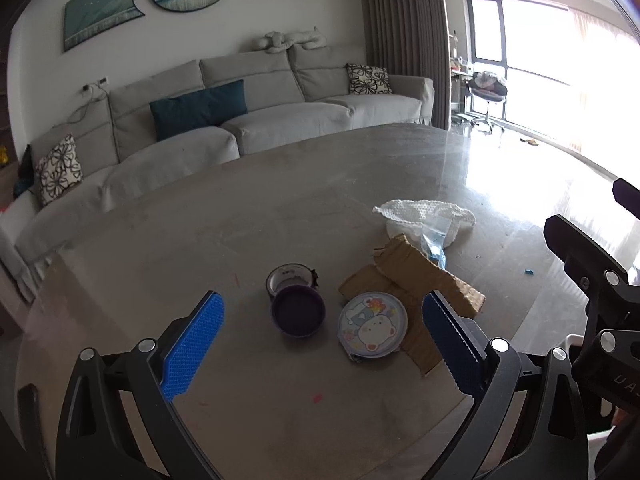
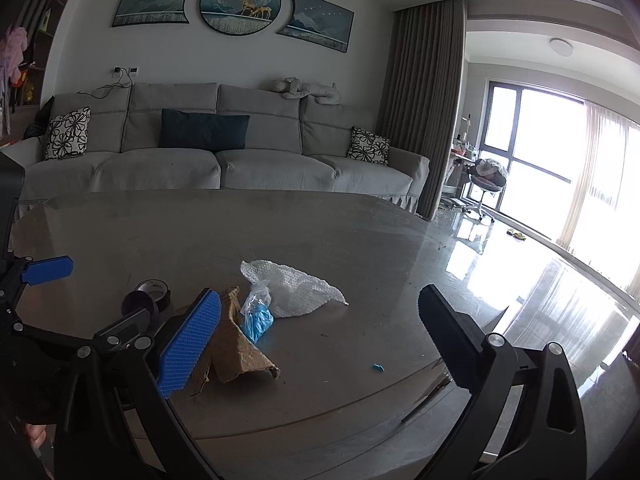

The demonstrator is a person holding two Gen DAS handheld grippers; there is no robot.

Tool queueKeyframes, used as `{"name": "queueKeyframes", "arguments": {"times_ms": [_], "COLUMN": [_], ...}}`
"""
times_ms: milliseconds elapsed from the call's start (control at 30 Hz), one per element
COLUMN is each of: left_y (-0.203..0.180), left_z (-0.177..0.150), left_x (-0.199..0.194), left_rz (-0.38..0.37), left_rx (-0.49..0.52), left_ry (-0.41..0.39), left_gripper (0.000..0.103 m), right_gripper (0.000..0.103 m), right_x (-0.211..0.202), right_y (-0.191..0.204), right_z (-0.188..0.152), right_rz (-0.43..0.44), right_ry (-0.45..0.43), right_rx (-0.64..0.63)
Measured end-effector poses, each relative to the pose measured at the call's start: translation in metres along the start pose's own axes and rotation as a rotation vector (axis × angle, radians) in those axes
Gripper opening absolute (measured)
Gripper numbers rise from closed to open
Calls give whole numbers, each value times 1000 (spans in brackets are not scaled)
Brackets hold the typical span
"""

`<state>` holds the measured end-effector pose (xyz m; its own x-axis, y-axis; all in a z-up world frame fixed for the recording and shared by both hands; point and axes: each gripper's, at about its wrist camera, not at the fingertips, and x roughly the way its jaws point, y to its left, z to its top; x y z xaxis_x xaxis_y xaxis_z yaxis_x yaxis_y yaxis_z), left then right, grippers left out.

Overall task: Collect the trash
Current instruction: 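Move both tools back to the table toward the purple cup and cardboard, then grasp the purple cup with the left gripper while the right grasps the brown cardboard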

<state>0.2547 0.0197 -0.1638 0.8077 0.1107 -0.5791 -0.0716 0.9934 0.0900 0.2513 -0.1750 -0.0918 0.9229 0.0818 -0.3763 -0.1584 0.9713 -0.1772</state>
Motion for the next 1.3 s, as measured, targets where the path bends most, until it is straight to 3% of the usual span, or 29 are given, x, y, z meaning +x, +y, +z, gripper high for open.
{"name": "queueKeyframes", "arguments": {"times_ms": [233, 800, 867, 933, 1000, 1300], "left_y": [20, 25, 27, 28, 30, 29], "left_z": [-5, -16, -16, -18, -21, -22], "left_x": [38, 94, 99, 104, 107, 82], "left_rz": [22, -29, -34, -52, -65, -44], "left_rx": [-19, -60, -68, -74, -81, -74], "left_ry": [61, 166, 183, 218, 242, 181], "left_gripper": [99, 98, 91, 66, 49, 49], "right_gripper": [98, 98, 98, 98, 98, 98], "right_x": [31, 59, 59, 59, 59, 52], "right_y": [20, 37, 37, 37, 37, 36], "right_z": [6, -2, -3, -3, -3, -2], "right_rz": [24, 37, 40, 39, 40, 60], "right_ry": [28, 65, 65, 65, 64, 57], "right_rx": [-16, -64, -59, -58, -60, -57]}}
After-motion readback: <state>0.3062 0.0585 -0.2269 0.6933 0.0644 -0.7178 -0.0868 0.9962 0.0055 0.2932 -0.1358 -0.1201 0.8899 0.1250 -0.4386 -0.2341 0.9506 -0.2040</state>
